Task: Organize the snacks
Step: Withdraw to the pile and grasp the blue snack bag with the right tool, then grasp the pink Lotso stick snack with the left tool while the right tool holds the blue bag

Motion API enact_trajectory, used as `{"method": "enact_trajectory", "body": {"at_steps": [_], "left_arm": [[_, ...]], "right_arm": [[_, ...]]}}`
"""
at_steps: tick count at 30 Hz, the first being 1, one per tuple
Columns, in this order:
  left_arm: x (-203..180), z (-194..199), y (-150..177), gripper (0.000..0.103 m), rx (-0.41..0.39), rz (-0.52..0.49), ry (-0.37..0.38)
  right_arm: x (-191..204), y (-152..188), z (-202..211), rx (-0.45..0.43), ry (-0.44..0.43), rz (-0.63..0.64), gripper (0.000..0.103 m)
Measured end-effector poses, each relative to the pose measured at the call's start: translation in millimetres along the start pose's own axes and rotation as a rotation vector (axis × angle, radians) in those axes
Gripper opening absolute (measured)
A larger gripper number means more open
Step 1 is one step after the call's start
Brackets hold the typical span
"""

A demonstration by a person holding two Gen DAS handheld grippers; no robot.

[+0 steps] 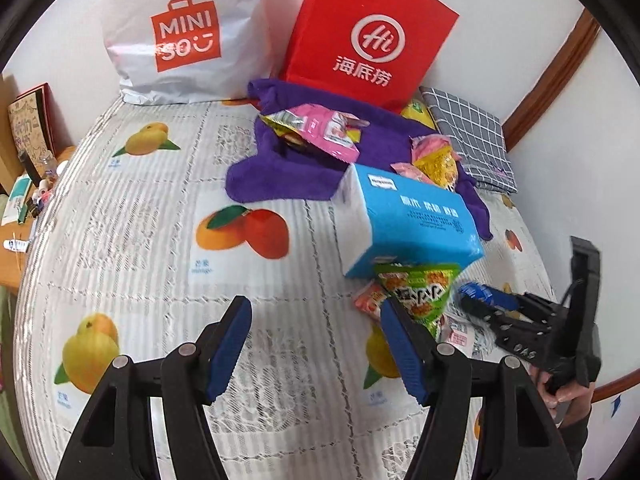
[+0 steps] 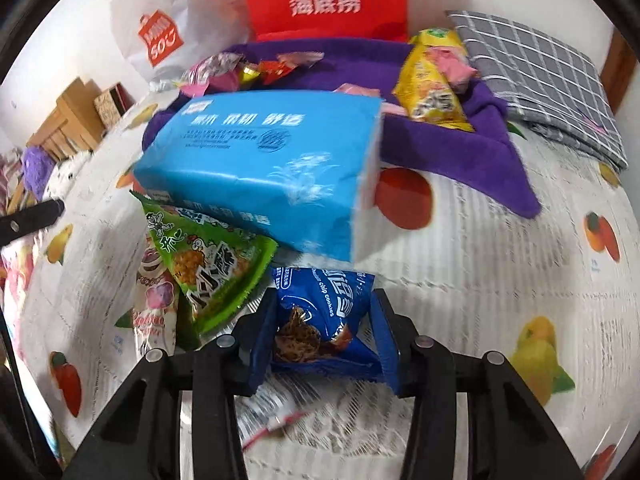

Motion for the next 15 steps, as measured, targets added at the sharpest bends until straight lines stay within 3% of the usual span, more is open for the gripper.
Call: {"method": "enact_trajectory", "body": {"at_steps": [10,15], "left_arm": [[-43,-29,22,0.065,0.065,-0.055,0.029],[-73,-51,30,0.065,0.101,-0.099,0.032]], "right_arm": [[-71,40,35,-0.120,0.140,-0.149,0.044],[-91,52,29,-0.133,0.139,-0.189,0.044]]}}
Point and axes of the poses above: each gripper's, at about its wrist camera, not at the fingertips, and z roughly against the way its jaws point, x to its left, y to its underside, the point moved 4 cm from there along -z, roughly the way its jaws point, and after that the axes turned 2 degrees about x, right-handed, at the moved point
